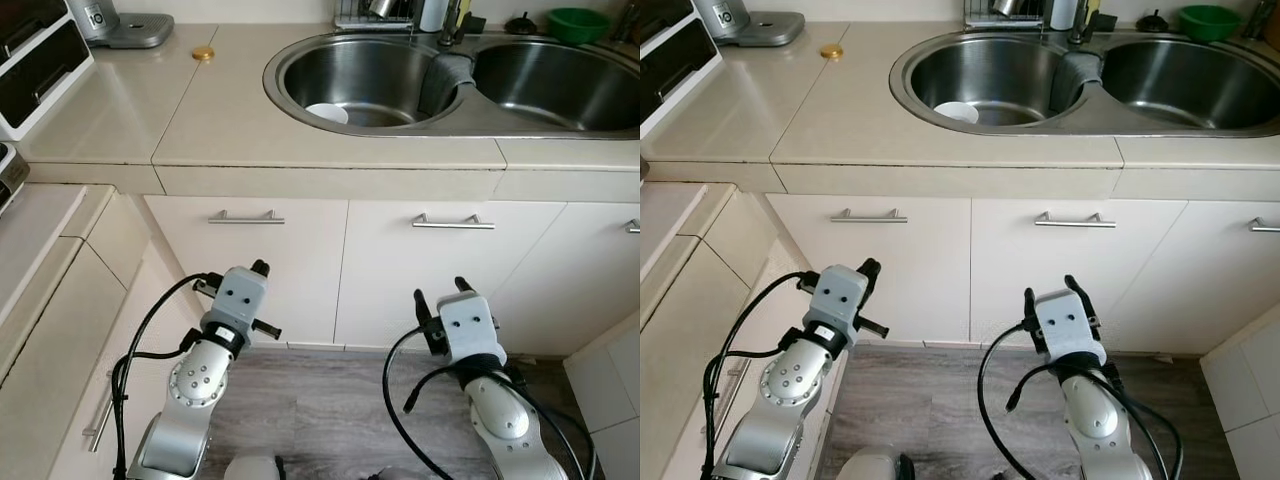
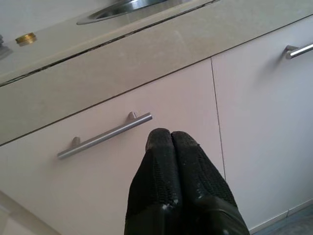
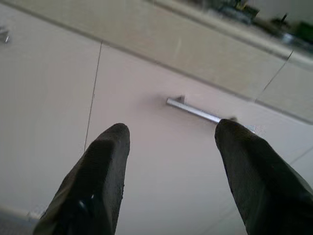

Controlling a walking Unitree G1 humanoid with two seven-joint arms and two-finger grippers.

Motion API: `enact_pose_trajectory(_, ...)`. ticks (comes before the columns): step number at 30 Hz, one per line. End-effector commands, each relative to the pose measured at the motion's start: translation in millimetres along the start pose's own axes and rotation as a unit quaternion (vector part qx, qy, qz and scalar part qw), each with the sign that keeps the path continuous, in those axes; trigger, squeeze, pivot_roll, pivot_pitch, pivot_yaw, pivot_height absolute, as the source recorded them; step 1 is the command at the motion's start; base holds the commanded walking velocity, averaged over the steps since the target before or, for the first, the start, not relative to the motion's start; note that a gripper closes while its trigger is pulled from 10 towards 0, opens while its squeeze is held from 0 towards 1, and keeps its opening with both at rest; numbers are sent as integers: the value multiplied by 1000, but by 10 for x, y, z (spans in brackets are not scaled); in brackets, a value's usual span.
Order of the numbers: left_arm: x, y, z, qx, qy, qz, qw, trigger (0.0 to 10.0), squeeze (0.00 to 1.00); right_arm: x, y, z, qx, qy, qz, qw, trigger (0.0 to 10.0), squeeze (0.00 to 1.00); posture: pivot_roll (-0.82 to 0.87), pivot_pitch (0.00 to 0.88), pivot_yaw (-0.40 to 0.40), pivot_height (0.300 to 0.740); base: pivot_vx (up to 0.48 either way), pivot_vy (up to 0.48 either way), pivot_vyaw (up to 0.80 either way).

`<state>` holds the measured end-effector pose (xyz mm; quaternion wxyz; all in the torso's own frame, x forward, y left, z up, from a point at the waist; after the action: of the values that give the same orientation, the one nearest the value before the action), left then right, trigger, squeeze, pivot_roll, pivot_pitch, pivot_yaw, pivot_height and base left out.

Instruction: Kitchen organization

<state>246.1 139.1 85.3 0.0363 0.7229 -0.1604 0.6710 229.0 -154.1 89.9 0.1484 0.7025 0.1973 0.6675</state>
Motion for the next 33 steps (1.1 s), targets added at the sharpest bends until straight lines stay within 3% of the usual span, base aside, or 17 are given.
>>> enact_pose_trajectory(1,37,-7,-7,2,3,5,1000,10000,0,-17,30,10,-10,-5,-5,1000,10000,0,109,0,-8,740,0,0,-513)
enact_pose_trajectory(14,56,-43,67,9,1,-1,1000,10000,0,41,12,80,-16,4,10,1000,10000,0,110,0,-7,740,0,0,-800)
enact_pose_trajectory(22,126,-42,157,-3,20,7,1000,10000,0,29,82,112,-47,-3,2,999,10000,0,103,0,-2,740,0,0,-800)
enact_pose_trajectory(26,194,-30,197,-18,38,-25,999,10000,0,24,108,126,-57,-4,-1,998,10000,0,98,0,0,740,0,0,-800)
enact_pose_trajectory(33,235,-5,220,-28,51,-26,998,10000,0,31,128,142,-69,-3,1,998,10000,0,97,0,2,740,468,0,-800)
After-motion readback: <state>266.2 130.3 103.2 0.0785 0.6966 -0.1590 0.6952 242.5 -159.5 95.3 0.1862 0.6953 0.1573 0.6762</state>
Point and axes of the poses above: a point about 5 cm out from each wrist's last joint towards the gripper, its own z axis pointing out of the wrist towards the gripper, its own x axis along the axis of the wrist's last joint, y = z × x, the point moved 1 cm from there along z, pointing out of the wrist towards the gripper, and after that the axes turned 8 degrees about -z, right-handed, at the moved point
